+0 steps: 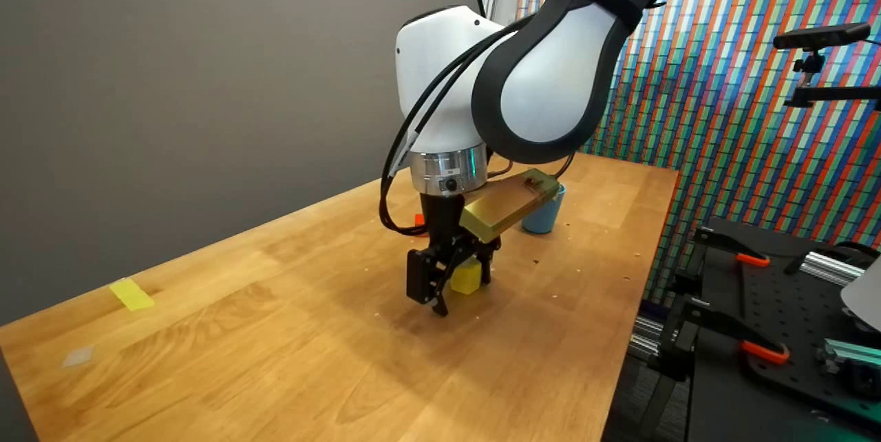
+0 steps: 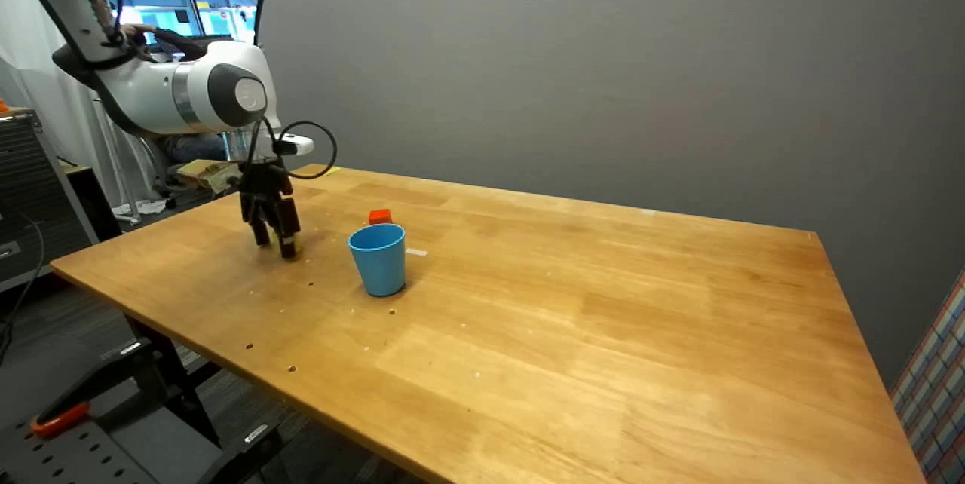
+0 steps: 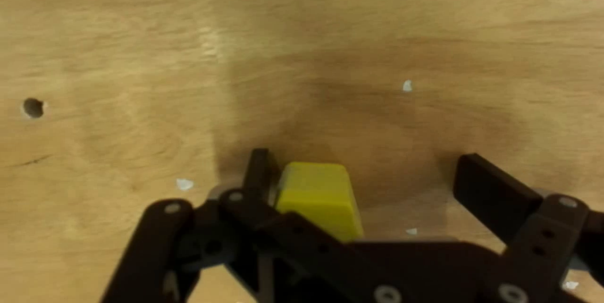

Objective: Pick up the yellow block from the table and put it in the light blue cup.

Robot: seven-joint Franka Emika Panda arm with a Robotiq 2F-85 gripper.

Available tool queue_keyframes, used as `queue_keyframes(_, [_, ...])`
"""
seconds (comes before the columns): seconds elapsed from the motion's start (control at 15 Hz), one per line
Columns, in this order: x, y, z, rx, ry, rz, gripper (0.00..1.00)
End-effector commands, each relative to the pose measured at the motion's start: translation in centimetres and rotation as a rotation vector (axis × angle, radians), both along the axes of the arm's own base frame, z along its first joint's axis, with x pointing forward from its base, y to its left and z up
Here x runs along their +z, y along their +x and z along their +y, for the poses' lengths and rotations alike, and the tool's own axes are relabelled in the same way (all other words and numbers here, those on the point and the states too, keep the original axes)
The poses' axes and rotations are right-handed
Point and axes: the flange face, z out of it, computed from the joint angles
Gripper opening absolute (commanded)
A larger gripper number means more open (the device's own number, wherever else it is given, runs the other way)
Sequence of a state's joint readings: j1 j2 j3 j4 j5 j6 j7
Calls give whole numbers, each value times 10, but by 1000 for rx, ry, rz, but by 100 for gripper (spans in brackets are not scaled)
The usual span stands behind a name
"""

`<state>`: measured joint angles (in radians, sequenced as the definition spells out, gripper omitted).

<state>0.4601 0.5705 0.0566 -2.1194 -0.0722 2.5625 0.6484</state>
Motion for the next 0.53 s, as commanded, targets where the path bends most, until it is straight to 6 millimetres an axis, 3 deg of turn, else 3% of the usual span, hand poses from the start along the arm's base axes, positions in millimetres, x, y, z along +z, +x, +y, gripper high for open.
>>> queue_keyframes(0.0, [5,14,-3,-17,-48,-93,100])
queue_keyframes(0.2, [6,18,-10,-39,-69,-103,100])
queue_keyframes(0.27, [5,18,-13,-53,-73,-90,82])
queue_keyframes(0.33, [4,17,-15,-73,-61,-54,73])
queue_keyframes(0.4, [5,17,-17,-87,-52,-42,93])
queue_keyframes(0.47, [5,16,-18,-109,-49,-25,93])
